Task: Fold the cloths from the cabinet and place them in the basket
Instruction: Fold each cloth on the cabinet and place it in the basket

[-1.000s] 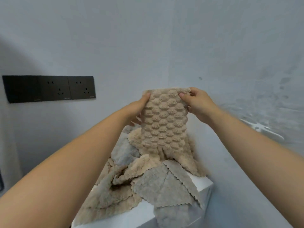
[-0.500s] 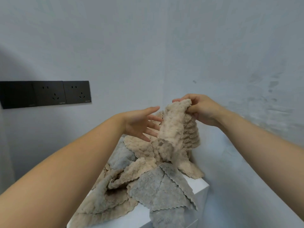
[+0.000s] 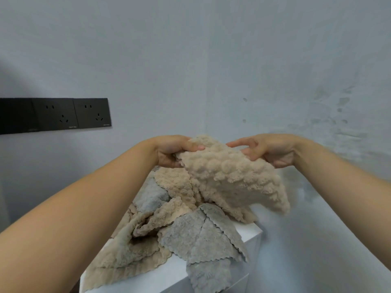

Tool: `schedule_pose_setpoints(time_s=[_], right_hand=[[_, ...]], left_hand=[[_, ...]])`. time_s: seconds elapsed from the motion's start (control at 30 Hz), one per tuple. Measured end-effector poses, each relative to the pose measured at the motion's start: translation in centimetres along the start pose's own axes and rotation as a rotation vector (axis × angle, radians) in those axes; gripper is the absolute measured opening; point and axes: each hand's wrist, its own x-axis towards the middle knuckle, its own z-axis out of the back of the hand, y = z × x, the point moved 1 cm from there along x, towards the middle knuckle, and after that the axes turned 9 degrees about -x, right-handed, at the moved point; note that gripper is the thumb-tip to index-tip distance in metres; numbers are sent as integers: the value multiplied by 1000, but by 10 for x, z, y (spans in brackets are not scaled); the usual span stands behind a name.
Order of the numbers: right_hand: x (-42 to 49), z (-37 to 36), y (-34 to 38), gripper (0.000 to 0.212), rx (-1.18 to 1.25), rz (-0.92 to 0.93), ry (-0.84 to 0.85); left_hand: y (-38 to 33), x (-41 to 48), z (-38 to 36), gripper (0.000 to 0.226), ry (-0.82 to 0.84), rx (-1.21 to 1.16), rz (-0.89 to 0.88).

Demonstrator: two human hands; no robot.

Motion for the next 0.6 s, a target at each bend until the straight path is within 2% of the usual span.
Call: schedule_pose_setpoints(time_s=[0.03, 0.1, 0.13, 0.2, 0.27, 0.37, 0.47, 0.53, 0.6], right_hand=[[-4, 1, -1, 76, 47, 15, 123], [-3, 0, -8, 78, 131, 37, 224], [1, -3, -12, 74, 154, 9, 191], [20, -12, -29, 58, 75, -99, 28], [45, -22, -53, 59, -81, -201, -169], [78, -35, -88, 79, -136, -235, -310], [100, -39, -105, 71, -317, -210, -352], [113, -37, -108, 59, -443, -177, -452], [119, -36, -105, 28, -554, -137, -527]], left_hand=[[-3, -2, 0, 24, 60, -37, -2], [-4, -1, -1, 34, 120, 19, 29], [-1, 3, -2, 39, 82, 117, 59], [12, 14, -2, 43, -94, 432, 110], [34, 25, -1, 46, -229, 738, 137], [68, 40, 1, 41, -299, 928, 101], [90, 53, 9, 58, -367, 1023, 48], [97, 56, 17, 42, -399, 1070, -5], [100, 55, 27, 9, -460, 1154, -56]])
